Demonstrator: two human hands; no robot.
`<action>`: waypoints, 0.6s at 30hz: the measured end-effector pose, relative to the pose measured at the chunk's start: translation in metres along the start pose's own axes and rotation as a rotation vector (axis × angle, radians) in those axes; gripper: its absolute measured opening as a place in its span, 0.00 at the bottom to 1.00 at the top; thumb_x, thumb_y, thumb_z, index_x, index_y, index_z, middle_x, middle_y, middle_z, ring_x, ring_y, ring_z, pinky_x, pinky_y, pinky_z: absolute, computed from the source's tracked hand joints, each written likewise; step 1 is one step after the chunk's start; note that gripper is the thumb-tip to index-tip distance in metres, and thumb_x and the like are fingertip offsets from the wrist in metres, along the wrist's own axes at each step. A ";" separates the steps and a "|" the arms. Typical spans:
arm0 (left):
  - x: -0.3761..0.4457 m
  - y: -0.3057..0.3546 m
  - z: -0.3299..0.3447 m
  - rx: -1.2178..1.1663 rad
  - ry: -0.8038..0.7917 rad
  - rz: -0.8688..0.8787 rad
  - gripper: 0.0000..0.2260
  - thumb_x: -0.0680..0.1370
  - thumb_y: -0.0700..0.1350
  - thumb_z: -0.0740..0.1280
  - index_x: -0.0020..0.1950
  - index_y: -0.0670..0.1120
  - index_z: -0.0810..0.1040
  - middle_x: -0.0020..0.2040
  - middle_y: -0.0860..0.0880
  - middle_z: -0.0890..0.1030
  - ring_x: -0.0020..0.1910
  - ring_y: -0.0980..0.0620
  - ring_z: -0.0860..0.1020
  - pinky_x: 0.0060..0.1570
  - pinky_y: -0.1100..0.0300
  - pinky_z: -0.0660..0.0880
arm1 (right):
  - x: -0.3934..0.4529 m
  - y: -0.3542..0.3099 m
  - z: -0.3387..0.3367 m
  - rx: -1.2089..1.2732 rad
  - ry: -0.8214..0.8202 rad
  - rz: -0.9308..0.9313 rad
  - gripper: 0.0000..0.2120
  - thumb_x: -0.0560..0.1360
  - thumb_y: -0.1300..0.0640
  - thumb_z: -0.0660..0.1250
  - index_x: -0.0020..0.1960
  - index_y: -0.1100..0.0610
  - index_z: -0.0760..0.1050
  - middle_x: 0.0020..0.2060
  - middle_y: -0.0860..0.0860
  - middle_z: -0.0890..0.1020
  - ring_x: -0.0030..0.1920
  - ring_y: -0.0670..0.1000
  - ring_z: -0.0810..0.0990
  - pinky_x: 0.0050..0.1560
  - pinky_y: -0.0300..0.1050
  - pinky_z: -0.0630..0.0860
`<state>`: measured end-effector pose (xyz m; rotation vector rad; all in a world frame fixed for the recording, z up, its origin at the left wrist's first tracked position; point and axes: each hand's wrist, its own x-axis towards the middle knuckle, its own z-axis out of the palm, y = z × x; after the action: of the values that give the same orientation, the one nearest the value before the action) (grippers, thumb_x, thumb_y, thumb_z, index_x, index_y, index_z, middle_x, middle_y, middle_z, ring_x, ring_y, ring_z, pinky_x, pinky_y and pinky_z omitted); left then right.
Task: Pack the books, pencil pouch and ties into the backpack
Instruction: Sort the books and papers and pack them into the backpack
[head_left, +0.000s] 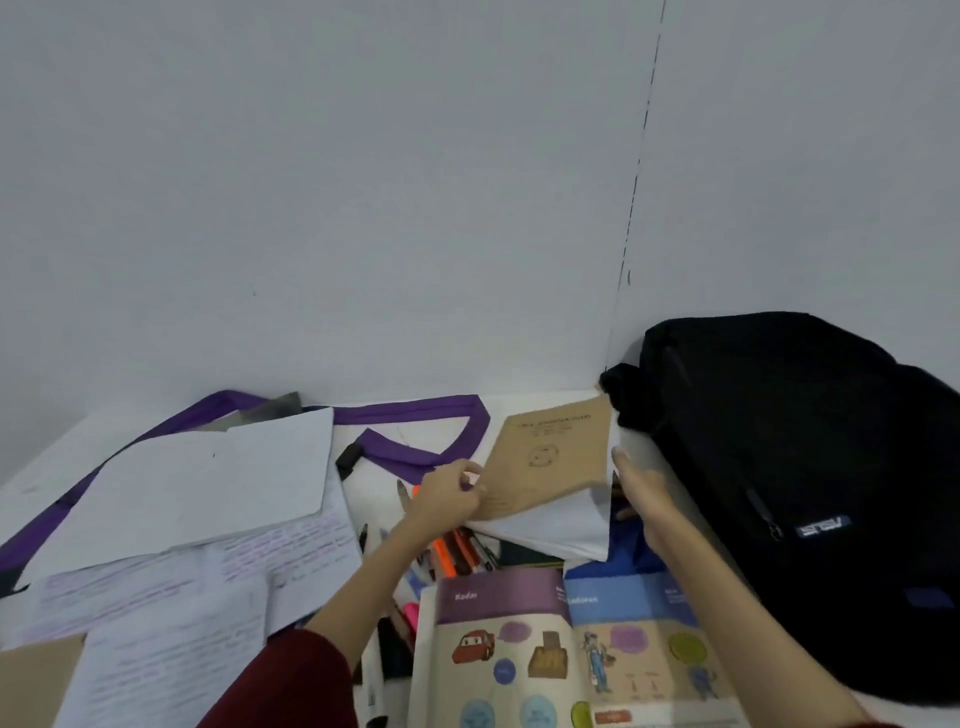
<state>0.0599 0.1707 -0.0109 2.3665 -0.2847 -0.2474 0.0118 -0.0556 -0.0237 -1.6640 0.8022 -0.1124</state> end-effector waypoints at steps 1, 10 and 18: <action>0.007 -0.001 0.001 -0.013 -0.003 -0.019 0.16 0.77 0.45 0.64 0.65 0.45 0.72 0.56 0.47 0.79 0.55 0.50 0.76 0.54 0.61 0.71 | -0.001 -0.001 0.001 0.029 -0.001 0.001 0.19 0.79 0.43 0.57 0.41 0.58 0.74 0.41 0.56 0.78 0.41 0.54 0.75 0.43 0.47 0.71; 0.029 0.007 0.004 -0.512 -0.163 -0.143 0.12 0.78 0.39 0.64 0.61 0.40 0.76 0.58 0.44 0.80 0.56 0.47 0.79 0.59 0.51 0.75 | -0.006 -0.009 0.011 0.158 -0.076 -0.073 0.16 0.73 0.64 0.68 0.60 0.63 0.73 0.51 0.56 0.81 0.50 0.54 0.79 0.41 0.43 0.74; 0.033 0.028 -0.028 -0.959 -0.070 0.142 0.12 0.81 0.45 0.61 0.64 0.54 0.71 0.61 0.51 0.79 0.61 0.50 0.76 0.61 0.47 0.72 | -0.020 -0.050 0.003 0.094 -0.427 -0.205 0.21 0.75 0.65 0.66 0.65 0.54 0.69 0.58 0.52 0.80 0.58 0.53 0.78 0.57 0.50 0.76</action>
<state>0.0951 0.1597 0.0252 1.3875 -0.2812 -0.3110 0.0202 -0.0402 0.0269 -1.6011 0.3002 0.0619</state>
